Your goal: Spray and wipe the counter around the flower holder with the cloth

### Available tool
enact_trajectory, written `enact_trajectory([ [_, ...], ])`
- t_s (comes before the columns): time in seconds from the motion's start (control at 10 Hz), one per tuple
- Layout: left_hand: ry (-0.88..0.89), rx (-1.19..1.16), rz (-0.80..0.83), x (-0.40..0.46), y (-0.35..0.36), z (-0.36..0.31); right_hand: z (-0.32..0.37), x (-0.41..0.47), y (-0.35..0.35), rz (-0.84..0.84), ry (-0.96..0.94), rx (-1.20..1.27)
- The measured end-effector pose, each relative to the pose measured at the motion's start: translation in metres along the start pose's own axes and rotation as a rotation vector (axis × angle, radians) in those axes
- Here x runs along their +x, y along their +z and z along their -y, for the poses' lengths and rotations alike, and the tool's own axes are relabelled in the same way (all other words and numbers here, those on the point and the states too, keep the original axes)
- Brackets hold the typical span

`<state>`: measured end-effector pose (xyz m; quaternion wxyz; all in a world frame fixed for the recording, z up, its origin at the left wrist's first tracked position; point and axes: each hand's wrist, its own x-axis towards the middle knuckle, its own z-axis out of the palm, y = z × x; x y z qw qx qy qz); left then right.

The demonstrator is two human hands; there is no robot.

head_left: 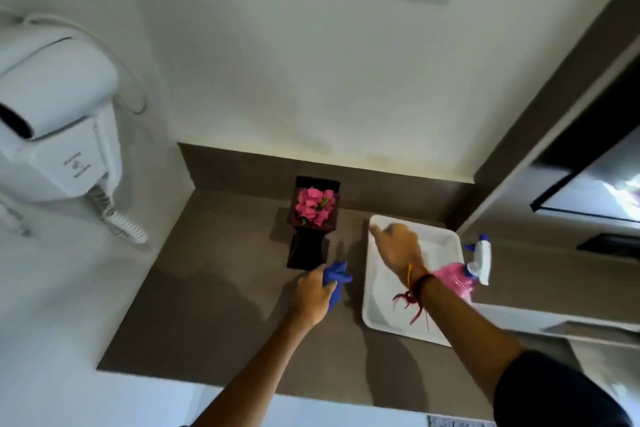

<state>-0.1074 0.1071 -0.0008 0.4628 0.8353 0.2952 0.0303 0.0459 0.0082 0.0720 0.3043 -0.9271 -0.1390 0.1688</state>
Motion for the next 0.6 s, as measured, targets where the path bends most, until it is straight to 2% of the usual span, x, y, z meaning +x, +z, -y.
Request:
enact_trajectory([
  [0.1,0.121,-0.059,0.057,0.01,0.013,-0.04,-0.045,-0.02,-0.007,0.25,0.365,0.308],
  [0.2,0.311,0.143,0.061,0.017,0.038,-0.072,-0.071,-0.014,-0.015,0.433,0.503,0.776],
  [0.3,0.476,0.472,0.022,0.021,0.06,-0.075,-0.073,-0.008,-0.008,0.282,0.497,1.05],
  [0.4,0.518,0.691,0.143,0.02,0.101,-0.058,-0.107,-0.01,0.0,0.201,0.47,0.935],
  [0.5,0.514,0.851,0.277,0.024,0.129,-0.041,-0.142,-0.013,0.01,0.244,0.357,0.433],
  [0.6,0.518,0.812,0.311,0.023,0.127,-0.041,-0.146,-0.012,0.021,0.224,0.19,0.201],
])
